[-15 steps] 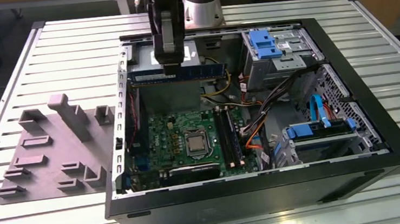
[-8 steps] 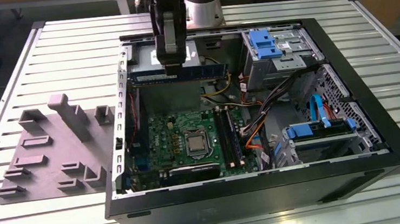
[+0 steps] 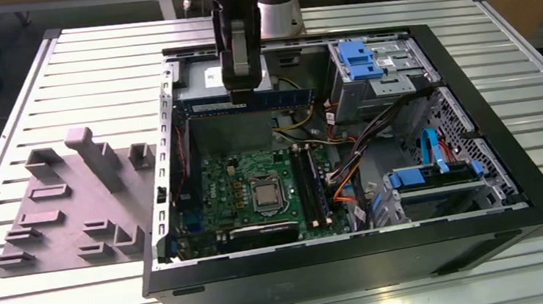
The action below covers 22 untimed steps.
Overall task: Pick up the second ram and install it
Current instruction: 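Pick up the second ram and move it above second insertion slot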
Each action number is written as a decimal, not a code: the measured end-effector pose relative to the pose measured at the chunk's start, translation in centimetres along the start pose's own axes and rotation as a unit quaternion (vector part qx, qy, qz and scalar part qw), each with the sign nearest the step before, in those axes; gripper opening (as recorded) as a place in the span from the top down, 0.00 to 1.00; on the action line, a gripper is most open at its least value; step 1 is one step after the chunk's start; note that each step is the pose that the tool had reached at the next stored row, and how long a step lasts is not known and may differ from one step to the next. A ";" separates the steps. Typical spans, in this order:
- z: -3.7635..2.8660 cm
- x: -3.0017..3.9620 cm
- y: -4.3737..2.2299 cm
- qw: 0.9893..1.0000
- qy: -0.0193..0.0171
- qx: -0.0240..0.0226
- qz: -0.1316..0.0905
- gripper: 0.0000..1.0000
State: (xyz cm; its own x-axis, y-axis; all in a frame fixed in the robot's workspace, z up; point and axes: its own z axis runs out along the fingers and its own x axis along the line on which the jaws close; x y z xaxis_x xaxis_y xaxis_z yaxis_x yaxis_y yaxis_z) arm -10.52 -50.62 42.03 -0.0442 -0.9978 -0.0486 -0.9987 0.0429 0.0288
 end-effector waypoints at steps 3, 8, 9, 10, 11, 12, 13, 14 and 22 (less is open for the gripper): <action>0.11 0.00 -0.15 1.000 0.000 0.000 0.000 0.89; 0.31 0.00 -0.45 1.000 0.000 0.000 0.000 0.89; 0.36 0.00 -0.49 1.000 0.000 0.000 0.000 0.89; 0.40 0.00 -0.53 1.000 0.000 0.000 0.000 0.89; 0.44 0.00 -0.57 1.000 0.000 0.000 0.000 0.89; 0.48 0.00 -0.60 1.000 0.000 0.000 0.000 0.89; 0.52 0.00 -0.64 1.000 0.000 0.000 0.000 0.89; 0.56 0.00 -0.68 1.000 0.000 0.000 0.000 0.89; 0.91 0.00 -0.95 1.000 0.000 0.000 0.000 0.89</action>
State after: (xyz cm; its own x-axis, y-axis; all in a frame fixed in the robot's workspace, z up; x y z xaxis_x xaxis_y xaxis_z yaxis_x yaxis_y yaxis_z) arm -9.60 -50.62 41.09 -0.0443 -0.9978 -0.0485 -0.9987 0.0429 0.0288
